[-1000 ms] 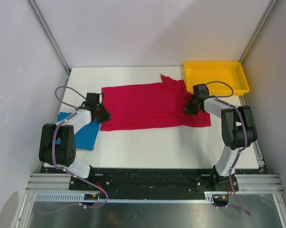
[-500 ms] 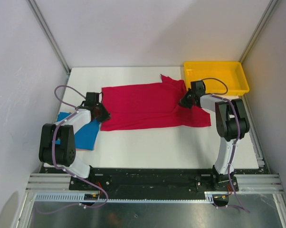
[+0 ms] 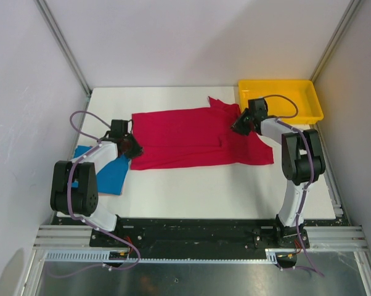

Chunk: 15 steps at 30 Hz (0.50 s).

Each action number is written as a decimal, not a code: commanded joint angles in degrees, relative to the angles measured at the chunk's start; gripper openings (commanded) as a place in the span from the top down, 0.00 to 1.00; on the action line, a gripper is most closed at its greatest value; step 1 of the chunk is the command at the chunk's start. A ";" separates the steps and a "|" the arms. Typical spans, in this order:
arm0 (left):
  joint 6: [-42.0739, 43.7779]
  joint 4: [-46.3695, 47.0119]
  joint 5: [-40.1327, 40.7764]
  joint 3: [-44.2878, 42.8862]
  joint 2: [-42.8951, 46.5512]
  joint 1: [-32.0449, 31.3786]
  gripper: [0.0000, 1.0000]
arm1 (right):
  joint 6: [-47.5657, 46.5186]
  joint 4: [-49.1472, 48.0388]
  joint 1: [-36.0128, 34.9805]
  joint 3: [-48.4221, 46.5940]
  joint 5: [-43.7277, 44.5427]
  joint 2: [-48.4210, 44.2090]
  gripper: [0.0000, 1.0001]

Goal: Fold and stack the t-shirts
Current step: Fold the flattened tshirt in 1/3 of the way

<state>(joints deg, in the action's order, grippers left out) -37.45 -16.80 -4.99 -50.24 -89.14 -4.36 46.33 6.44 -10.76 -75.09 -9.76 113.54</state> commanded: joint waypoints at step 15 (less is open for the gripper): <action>-2.69 1.53 -1.79 4.41 9.75 -0.03 0.75 | -4.27 18.32 18.57 30.94 3.38 -37.59 0.62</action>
<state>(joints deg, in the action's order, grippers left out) -39.22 -16.60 -5.39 -46.33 -81.73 -4.36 43.64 21.78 5.76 -49.25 -5.45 79.22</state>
